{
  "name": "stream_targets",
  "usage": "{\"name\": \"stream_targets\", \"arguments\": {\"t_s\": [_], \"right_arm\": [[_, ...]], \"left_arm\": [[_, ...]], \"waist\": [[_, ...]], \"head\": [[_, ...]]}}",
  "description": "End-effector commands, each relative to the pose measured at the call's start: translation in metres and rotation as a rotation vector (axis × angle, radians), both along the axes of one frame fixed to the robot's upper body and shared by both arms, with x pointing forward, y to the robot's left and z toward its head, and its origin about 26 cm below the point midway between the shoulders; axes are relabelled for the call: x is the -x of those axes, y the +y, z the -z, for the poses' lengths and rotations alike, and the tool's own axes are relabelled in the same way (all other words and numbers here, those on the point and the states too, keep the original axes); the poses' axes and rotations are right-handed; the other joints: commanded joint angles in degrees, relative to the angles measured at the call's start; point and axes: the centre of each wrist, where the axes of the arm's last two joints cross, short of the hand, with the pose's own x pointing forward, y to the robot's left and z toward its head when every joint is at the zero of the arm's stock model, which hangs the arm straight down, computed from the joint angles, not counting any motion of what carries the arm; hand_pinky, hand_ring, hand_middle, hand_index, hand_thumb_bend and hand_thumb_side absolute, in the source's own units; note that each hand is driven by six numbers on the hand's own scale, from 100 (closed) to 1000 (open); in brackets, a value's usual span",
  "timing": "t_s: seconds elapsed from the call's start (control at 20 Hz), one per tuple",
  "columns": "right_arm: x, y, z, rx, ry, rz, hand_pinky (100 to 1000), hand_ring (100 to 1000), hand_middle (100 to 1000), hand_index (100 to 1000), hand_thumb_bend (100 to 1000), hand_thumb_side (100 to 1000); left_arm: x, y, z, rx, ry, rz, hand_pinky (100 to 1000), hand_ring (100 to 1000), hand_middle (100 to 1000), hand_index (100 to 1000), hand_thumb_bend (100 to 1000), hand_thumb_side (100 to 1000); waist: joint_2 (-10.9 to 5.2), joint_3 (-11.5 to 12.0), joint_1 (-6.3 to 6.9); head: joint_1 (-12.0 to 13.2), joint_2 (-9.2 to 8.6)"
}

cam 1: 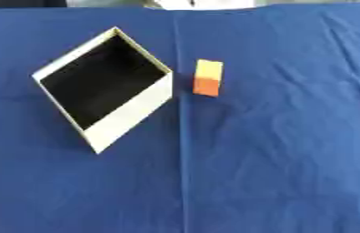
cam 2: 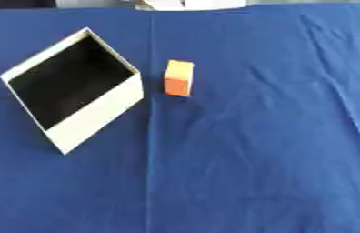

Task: Pick up objects on the table and place them in the box.

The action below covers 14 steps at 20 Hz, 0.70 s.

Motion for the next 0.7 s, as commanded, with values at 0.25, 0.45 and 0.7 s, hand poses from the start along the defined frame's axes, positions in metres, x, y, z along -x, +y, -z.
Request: {"name": "stream_targets", "arguments": {"t_s": [0.25,0.45,0.7], "right_arm": [[0.005,-0.001,-0.011,0.024,-0.035,0.004,785,695,600,763,100,630],[0.006,-0.002,-0.020,0.109,-0.030,0.021,795,714,618,773,100,618],[0.010,0.005,-0.049,0.353,0.005,0.072,814,759,671,793,100,676]], "left_arm": [[0.003,0.002,-0.007,-0.014,-0.026,-0.008,414,529,594,690,131,619],[0.003,0.003,-0.007,-0.020,-0.025,-0.007,414,529,594,691,131,618],[0.003,0.003,-0.007,-0.031,-0.019,-0.003,414,529,594,691,131,619]], "waist": [[-0.83,0.15,-0.06],[-0.94,0.21,-0.24],[-1.31,0.47,-0.76]], "head": [[-0.03,0.13],[-0.01,0.49],[-0.20,0.67]]}}
